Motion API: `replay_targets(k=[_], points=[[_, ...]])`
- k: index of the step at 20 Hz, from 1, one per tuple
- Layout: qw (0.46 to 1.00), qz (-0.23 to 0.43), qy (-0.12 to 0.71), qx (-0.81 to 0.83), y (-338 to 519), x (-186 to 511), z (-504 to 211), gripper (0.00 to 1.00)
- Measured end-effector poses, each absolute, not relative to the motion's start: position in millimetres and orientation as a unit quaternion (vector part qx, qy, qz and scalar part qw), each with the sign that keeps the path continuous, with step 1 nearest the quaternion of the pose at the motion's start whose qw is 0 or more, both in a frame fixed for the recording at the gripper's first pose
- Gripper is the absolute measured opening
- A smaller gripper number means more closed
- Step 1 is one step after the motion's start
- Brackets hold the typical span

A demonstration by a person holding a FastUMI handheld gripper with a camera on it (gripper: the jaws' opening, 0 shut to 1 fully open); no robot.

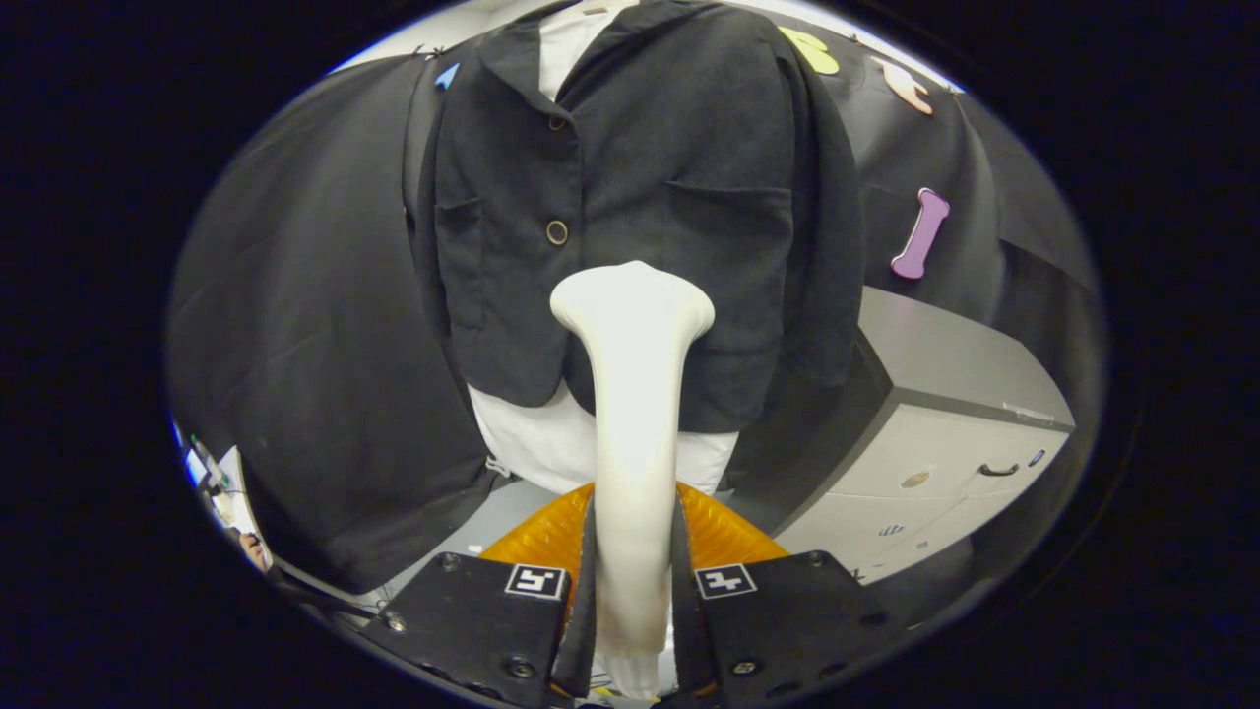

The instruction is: Iron the clothes twice with a garment steamer, once on the left side and once on the right side.

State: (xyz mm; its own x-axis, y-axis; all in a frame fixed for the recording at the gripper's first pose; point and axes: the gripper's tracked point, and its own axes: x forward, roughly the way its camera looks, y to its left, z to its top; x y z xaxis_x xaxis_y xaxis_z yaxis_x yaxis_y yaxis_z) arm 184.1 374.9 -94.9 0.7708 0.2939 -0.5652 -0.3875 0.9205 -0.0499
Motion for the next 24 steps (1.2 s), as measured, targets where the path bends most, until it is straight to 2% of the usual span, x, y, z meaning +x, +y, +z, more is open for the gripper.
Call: replay_targets(k=[5, 12, 18, 24], points=[[0.943, 0.184, 0.268, -0.07, 377.2, 180.8, -70.6, 0.35], [0.956, 0.196, 0.211, -0.056, 401.3, 150.0, 3.5, 0.35], [0.961, 0.228, 0.148, -0.053, 455.5, 130.1, 86.6, 0.35], [0.958, 0.265, 0.093, -0.057, 524.9, 144.8, 147.8, 0.34]])
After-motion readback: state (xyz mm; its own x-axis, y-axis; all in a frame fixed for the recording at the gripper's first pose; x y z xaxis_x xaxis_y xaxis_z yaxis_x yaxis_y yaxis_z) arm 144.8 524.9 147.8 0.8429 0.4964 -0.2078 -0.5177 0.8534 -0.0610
